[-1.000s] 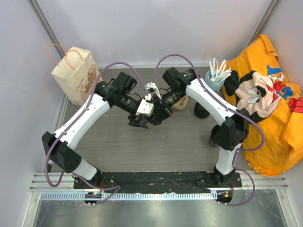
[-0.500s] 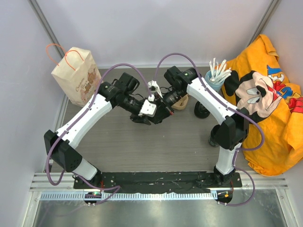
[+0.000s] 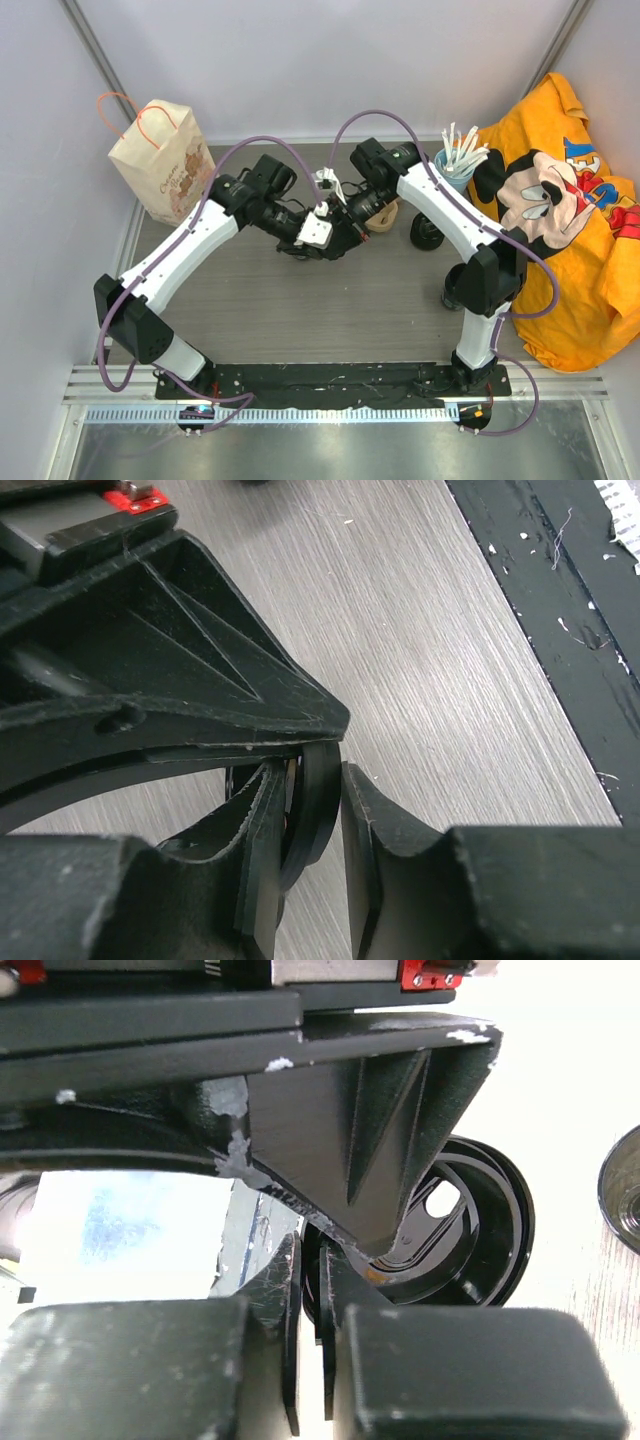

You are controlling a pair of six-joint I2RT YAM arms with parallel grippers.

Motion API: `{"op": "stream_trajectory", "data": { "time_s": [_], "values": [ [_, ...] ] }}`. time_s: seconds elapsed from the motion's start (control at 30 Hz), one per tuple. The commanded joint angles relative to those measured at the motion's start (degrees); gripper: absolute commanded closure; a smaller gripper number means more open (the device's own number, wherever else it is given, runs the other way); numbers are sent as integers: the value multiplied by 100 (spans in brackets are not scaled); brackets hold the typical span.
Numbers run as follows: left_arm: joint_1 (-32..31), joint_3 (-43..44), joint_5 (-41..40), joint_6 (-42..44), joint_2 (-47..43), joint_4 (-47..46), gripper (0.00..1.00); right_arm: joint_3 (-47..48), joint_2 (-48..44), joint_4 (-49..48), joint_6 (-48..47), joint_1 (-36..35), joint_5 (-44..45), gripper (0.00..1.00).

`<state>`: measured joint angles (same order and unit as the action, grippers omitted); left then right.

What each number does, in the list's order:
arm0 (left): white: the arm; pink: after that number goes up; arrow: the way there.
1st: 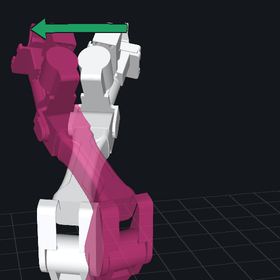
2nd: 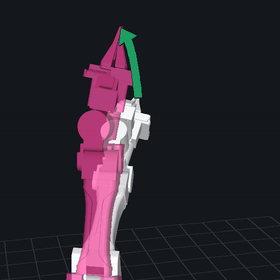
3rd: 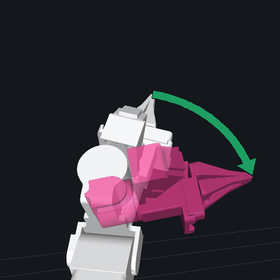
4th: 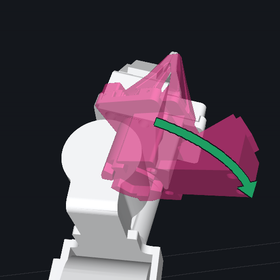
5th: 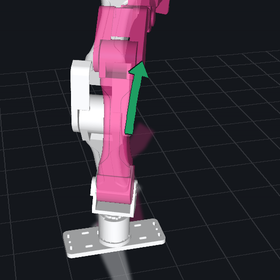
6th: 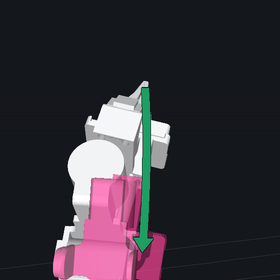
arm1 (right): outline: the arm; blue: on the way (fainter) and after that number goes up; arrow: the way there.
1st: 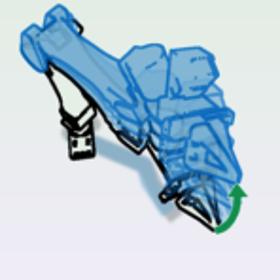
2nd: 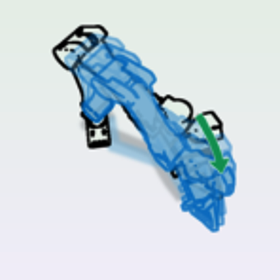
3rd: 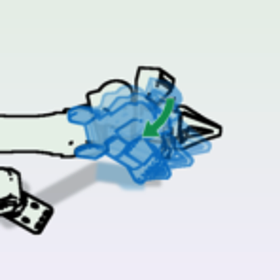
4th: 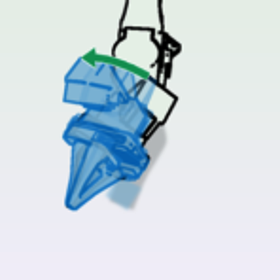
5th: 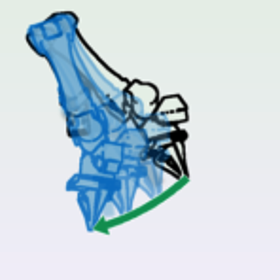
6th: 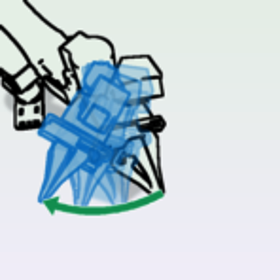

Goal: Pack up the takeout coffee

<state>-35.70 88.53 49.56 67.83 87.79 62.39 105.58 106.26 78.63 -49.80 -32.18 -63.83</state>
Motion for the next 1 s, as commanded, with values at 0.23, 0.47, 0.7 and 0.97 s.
{"op": "stream_trajectory", "data": {
  "time_s": [0.23,0.47,0.7,0.97],
  "values": [
    [-60,-301,133,-481,-122,116,100,586,-281,750,-38,538,-244,55],
    [63,-644,203,-2780,-244,-1376,100,745,-614,716,-153,757,325,35],
    [923,-1214,712,-6681,-227,-4231,100,-712,-2142,-1515,910,731,2028,21],
    [1891,-2542,266,-13415,466,-11060,100,-1960,-3181,-3195,1183,172,3208,20]
  ]
}}
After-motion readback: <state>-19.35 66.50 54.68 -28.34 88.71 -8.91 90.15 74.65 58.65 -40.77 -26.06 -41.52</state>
